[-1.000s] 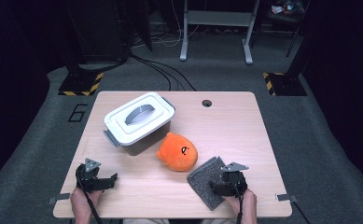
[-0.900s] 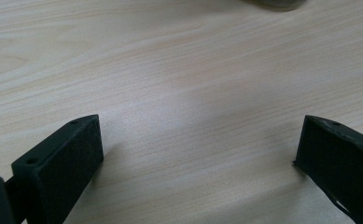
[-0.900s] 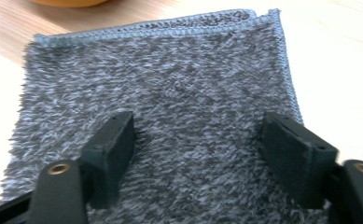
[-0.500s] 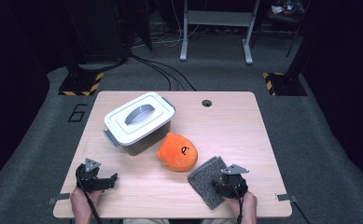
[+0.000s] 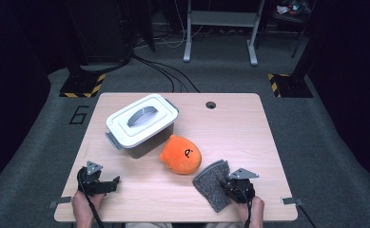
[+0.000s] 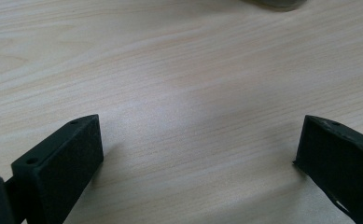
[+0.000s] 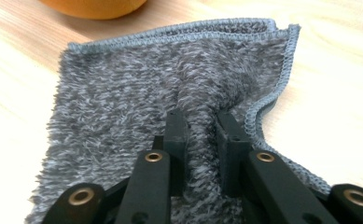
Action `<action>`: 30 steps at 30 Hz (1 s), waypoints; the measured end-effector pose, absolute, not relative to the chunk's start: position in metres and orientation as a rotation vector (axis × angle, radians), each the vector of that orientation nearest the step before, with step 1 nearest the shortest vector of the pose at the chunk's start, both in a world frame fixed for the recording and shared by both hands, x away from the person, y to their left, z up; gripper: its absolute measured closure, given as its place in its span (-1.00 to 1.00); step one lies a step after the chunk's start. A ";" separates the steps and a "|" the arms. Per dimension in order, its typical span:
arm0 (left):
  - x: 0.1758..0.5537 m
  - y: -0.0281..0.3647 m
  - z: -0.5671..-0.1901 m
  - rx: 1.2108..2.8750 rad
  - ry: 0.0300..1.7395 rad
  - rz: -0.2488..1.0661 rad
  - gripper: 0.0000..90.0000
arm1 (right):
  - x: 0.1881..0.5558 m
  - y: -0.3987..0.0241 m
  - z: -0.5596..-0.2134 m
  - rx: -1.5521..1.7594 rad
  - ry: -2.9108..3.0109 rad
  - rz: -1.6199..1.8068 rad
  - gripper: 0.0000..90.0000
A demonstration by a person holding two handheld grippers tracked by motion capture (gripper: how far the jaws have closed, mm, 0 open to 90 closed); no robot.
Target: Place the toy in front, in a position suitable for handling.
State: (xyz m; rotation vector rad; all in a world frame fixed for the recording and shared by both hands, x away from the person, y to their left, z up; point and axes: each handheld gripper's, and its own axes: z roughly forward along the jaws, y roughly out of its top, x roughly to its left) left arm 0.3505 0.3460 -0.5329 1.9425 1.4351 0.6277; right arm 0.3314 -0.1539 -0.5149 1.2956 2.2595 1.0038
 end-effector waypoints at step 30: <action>0.351 0.346 -0.533 1.945 1.435 0.631 -0.99 | 0.357 -0.212 -0.467 1.363 2.016 1.091 0.74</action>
